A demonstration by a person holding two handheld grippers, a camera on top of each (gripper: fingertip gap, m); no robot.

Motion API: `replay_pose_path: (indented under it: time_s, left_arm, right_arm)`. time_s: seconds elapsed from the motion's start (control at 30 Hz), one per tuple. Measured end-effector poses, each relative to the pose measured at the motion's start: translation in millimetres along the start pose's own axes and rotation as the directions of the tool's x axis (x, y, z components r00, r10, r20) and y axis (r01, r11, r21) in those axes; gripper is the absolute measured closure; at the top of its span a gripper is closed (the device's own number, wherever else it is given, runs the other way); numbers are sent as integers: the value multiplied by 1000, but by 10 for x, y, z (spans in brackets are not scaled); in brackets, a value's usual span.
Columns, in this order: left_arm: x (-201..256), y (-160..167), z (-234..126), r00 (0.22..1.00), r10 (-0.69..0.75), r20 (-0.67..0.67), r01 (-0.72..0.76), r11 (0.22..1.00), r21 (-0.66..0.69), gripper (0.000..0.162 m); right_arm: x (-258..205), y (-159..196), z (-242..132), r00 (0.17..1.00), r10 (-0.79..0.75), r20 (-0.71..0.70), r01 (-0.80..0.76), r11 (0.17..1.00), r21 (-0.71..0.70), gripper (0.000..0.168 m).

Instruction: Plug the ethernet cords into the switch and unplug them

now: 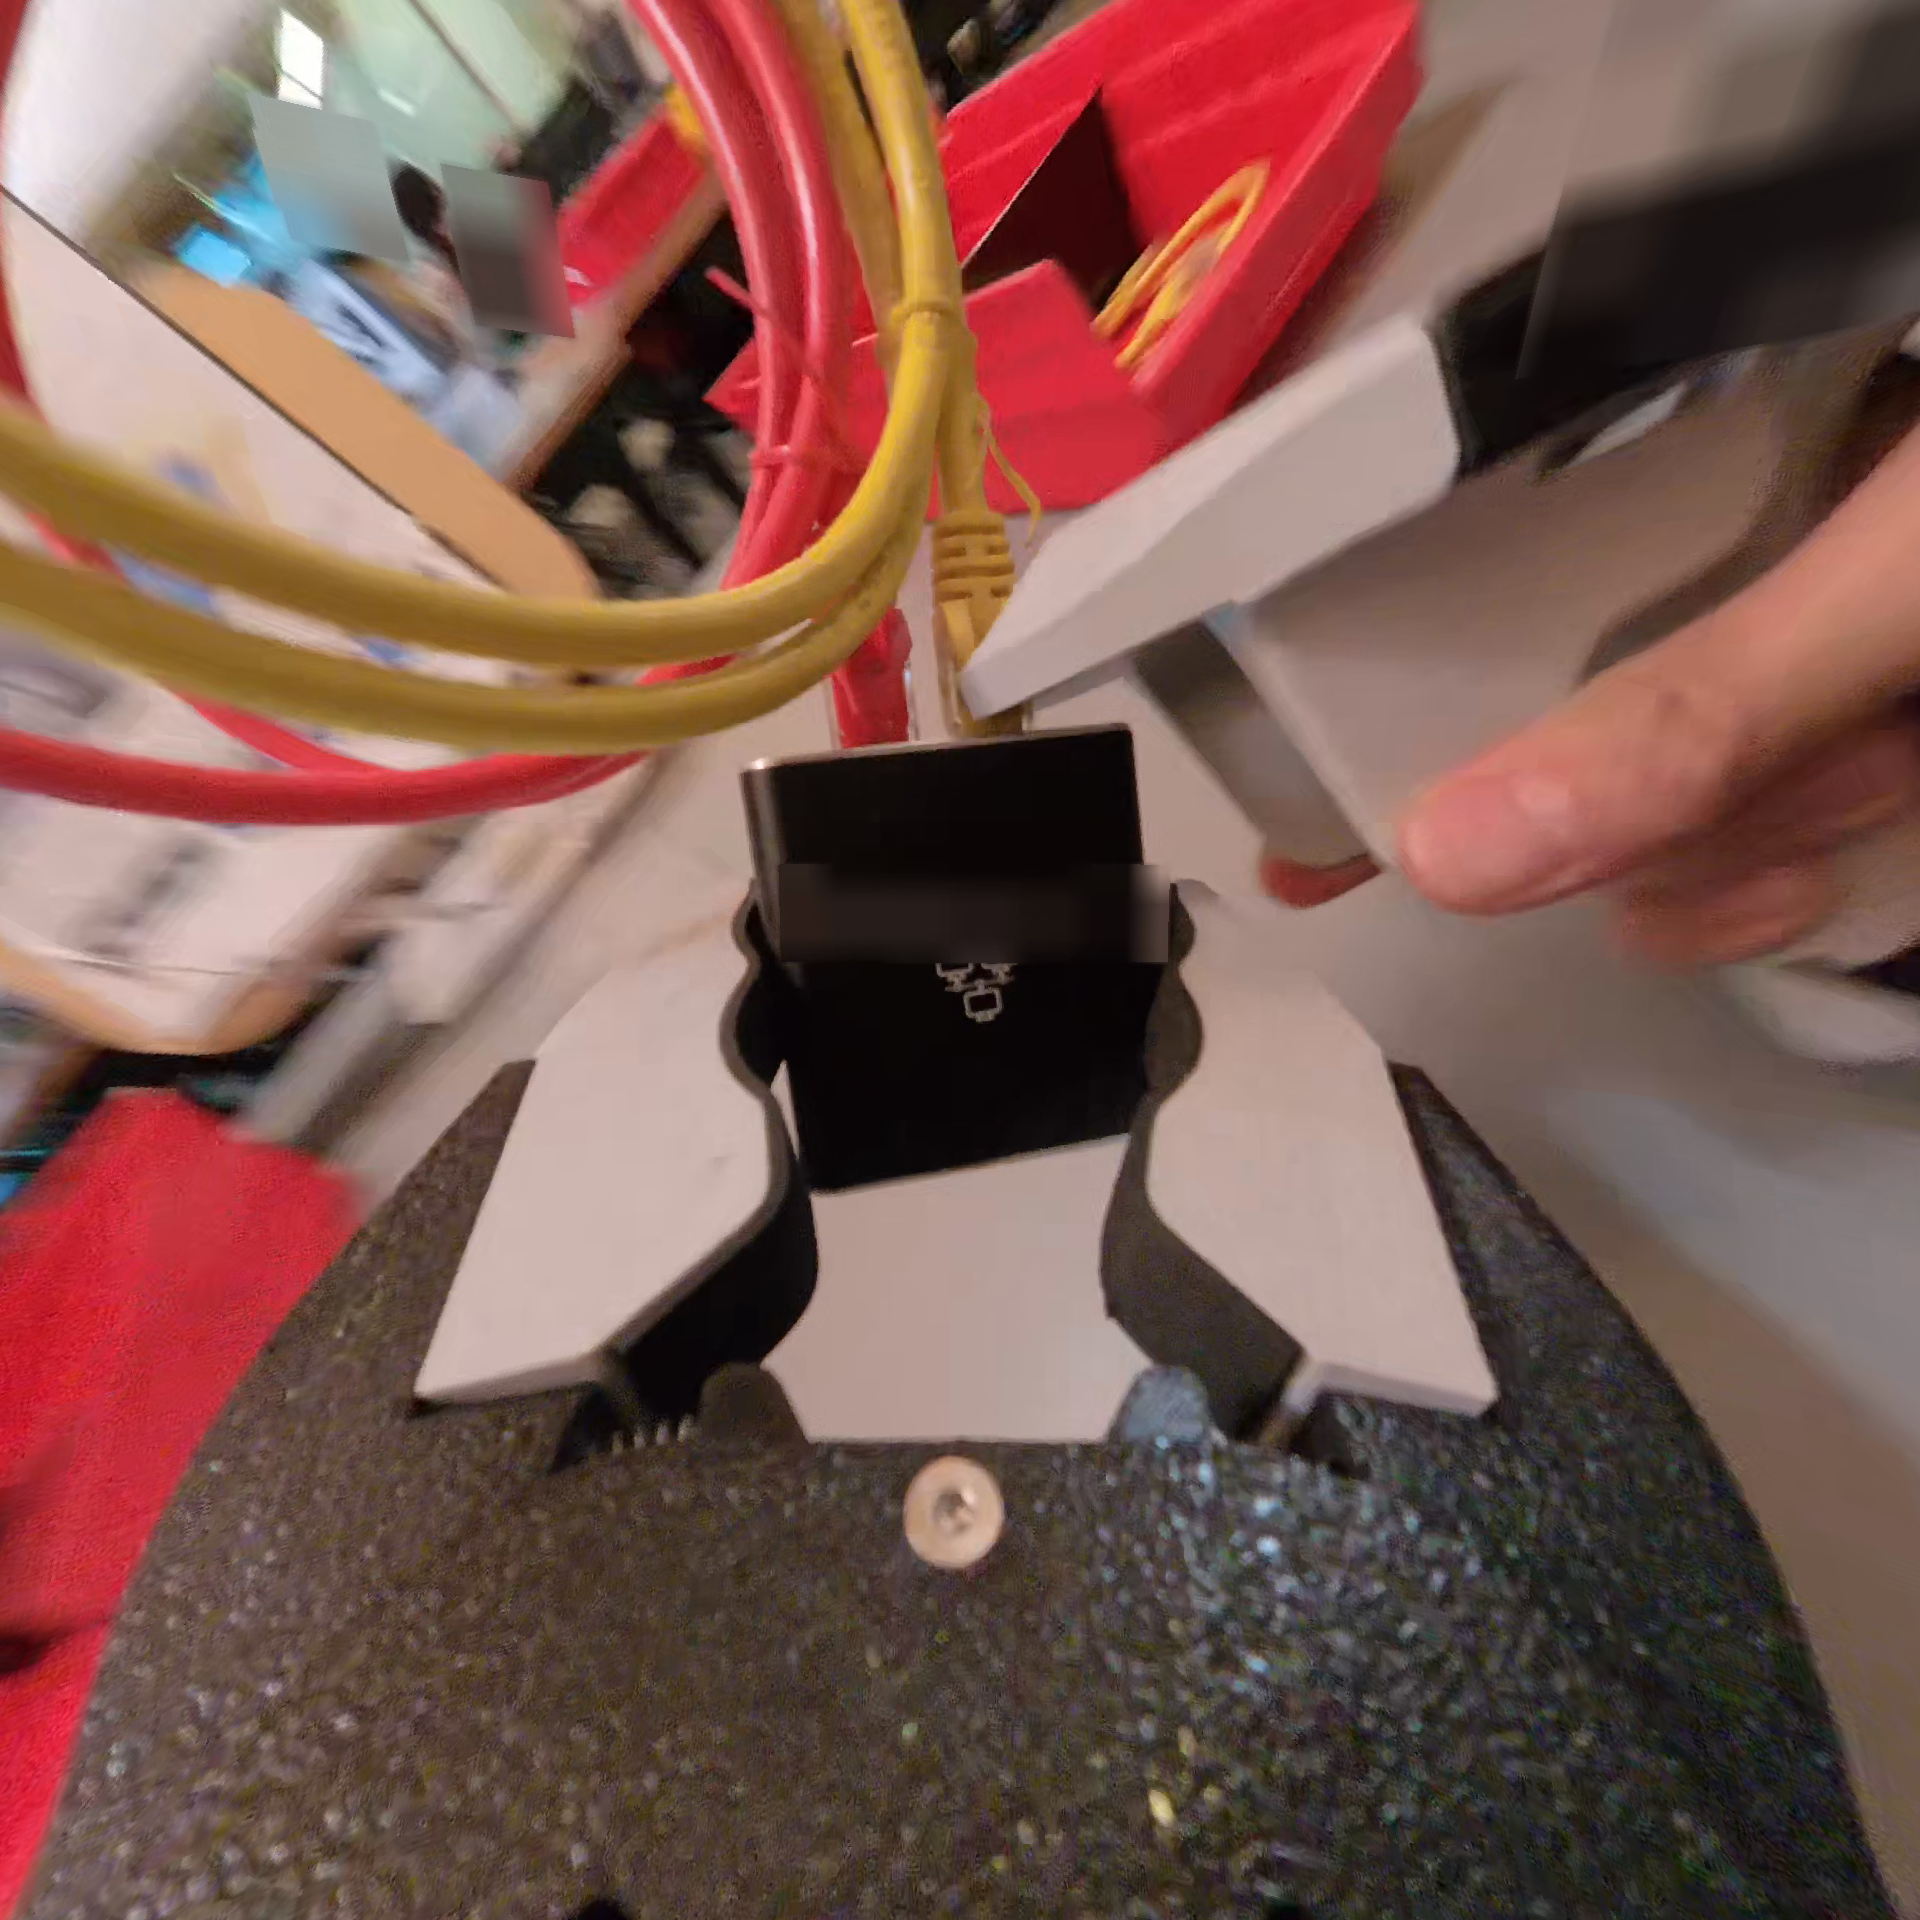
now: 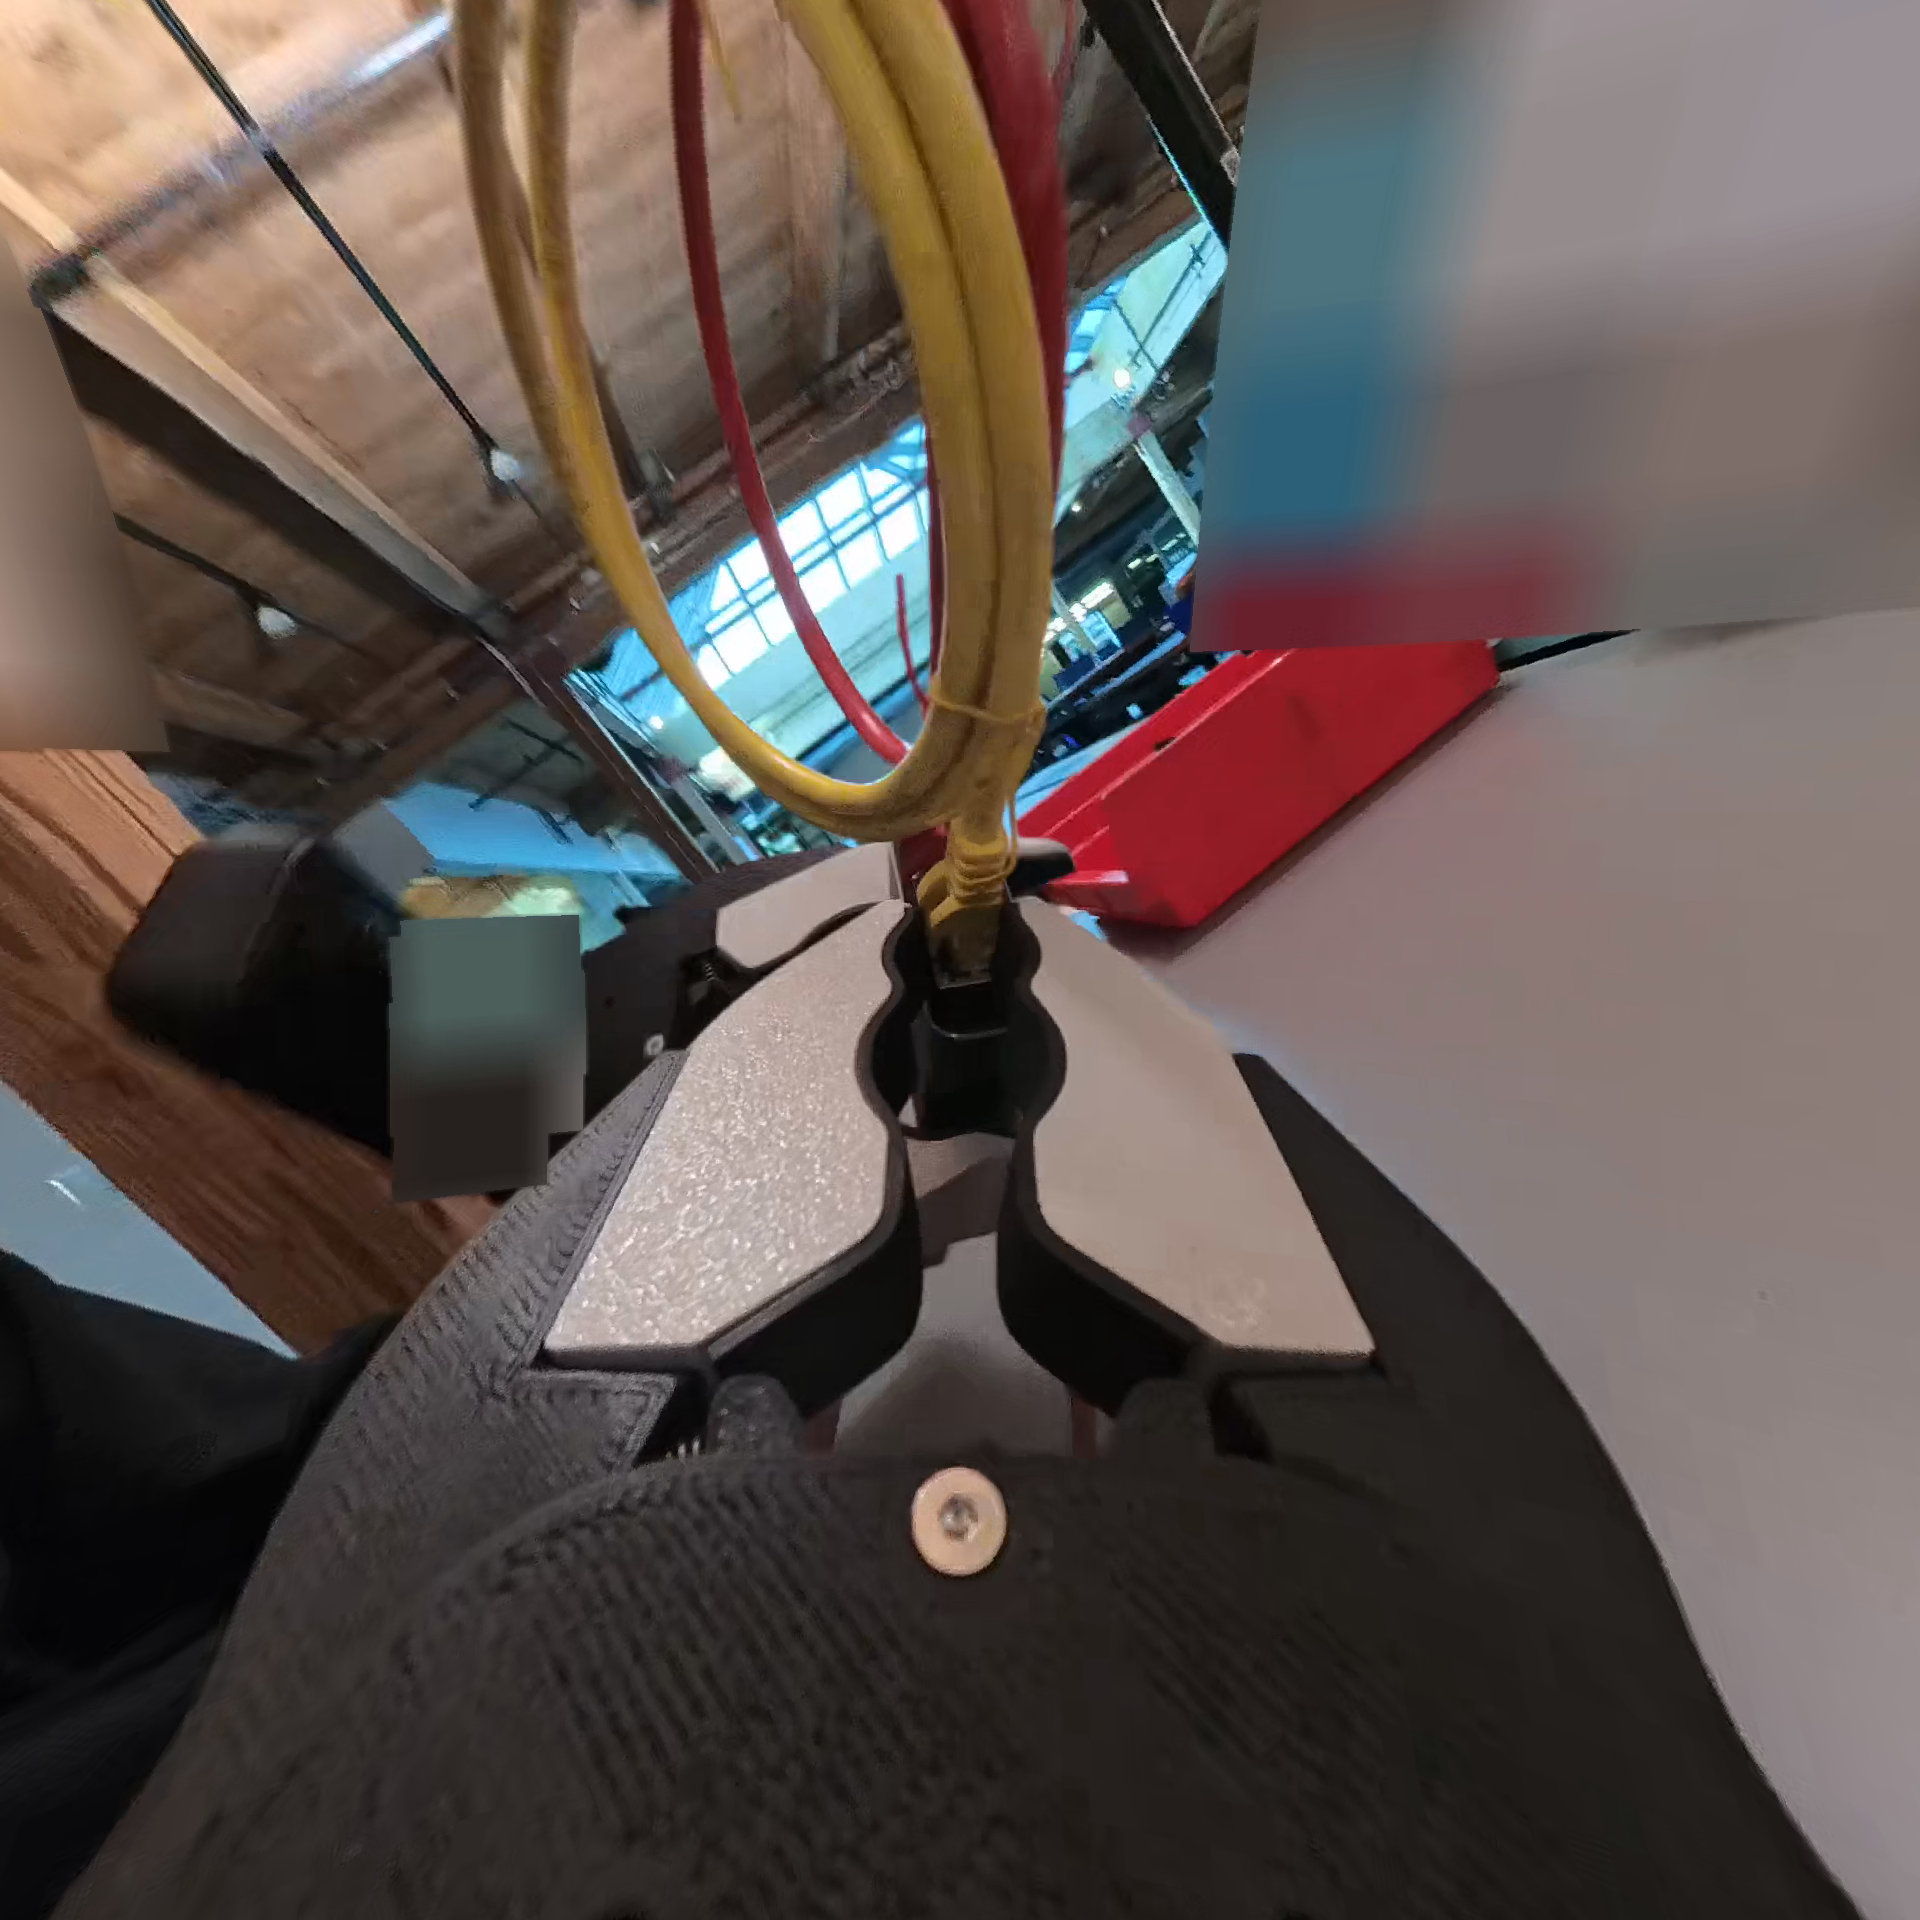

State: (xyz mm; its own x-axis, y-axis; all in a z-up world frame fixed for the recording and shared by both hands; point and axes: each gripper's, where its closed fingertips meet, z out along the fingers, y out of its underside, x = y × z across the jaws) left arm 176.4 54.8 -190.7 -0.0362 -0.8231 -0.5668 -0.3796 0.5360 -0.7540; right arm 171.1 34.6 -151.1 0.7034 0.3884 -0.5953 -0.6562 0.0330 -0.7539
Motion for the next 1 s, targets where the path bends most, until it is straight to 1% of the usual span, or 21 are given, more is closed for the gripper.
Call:
replay_pose_path:
  time_s: [0.03,0.07,0.13,0.17,0.23,0.3,0.33,0.37,0.47,0.57,0.63,0.73,0.77,0.83,0.93,1.0]
  left_arm:
    - [62,-37,-8,989,-120,-87,124,992,34,94]
    - [93,-82,-28,970,-193,-145,203,978,58,94]
    - [75,-83,-44,981,-149,-127,157,986,55,95]
    - [74,-94,-49,980,-149,-131,158,986,57,95]
    - [77,-110,-58,973,-170,-154,182,981,65,95]
    - [102,-122,-68,952,-225,-207,245,967,75,95]
    - [101,-120,-68,952,-226,-207,246,966,76,95]
    - [92,-101,-57,962,-200,-185,215,974,67,96]
    - [40,-15,-14,997,-45,-63,46,999,21,95]
    - [-2,-45,-16,999,31,-9,-31,999,14,95]
    - [4,-65,-14,1000,19,-21,-19,1000,14,95]
    - [87,-74,-4,976,-152,-156,159,987,33,96]
    - [104,-59,-2,968,-176,-177,184,982,30,95]
    - [118,-30,5,965,-186,-183,194,981,26,96]
    - [85,3,14,987,-102,-123,103,995,6,95]
    - [81,-15,16,988,-98,-119,100,995,10,95]
  right_arm:
    - [-9,-14,-4,1000,0,5,0,1000,3,155]
    - [-26,-41,-9,1000,4,18,-5,1000,23,155]
    - [-37,-40,-7,998,36,42,-37,999,34,155]
    - [-45,-51,-10,996,59,62,-62,997,52,155]
    - [-59,-65,-6,993,88,85,-94,993,68,155]
    - [-67,-61,-6,996,54,68,-57,997,49,155]
    - [-70,-63,-6,997,46,64,-49,998,44,155]
    - [-56,-55,-4,998,37,54,-39,998,43,155]
    - [4,-2,-5,999,41,33,-42,999,20,155]
    - [-16,-34,-8,990,110,84,-115,991,63,155]
    - [-12,-54,-13,981,162,105,-172,981,86,155]
    - [2,-56,-18,985,151,86,-158,984,82,155]
    - [11,-38,-14,992,111,61,-114,991,65,155]
    - [26,-8,-12,995,93,39,-94,995,33,155]
    - [42,13,-7,995,90,34,-91,995,29,155]
    - [29,-5,-12,997,77,32,-78,996,33,155]
